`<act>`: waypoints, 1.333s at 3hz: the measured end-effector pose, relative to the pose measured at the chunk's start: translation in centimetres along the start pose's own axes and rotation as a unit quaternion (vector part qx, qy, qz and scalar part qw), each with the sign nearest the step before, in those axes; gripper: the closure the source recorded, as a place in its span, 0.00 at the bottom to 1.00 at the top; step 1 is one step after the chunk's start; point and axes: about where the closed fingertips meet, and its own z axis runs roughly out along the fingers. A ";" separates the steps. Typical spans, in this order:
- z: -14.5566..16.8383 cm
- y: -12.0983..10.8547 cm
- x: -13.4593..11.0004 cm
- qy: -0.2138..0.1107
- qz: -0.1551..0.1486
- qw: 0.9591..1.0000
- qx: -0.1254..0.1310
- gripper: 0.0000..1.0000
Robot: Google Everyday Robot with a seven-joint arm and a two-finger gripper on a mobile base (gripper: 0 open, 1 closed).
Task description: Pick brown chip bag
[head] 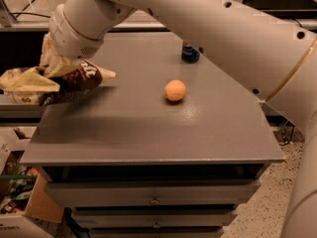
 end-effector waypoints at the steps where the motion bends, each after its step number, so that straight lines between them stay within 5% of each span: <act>1: -3.3 -3.0 1.0 0.006 0.009 0.999 0.049 1.00; 3: -10.3 -6.2 4.4 0.026 0.033 0.991 0.126 1.00; 4: -10.3 -6.2 4.3 0.026 0.033 0.991 0.126 1.00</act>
Offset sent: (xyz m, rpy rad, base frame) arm 0.0834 -0.0752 0.0992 0.1761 -0.1290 -0.2288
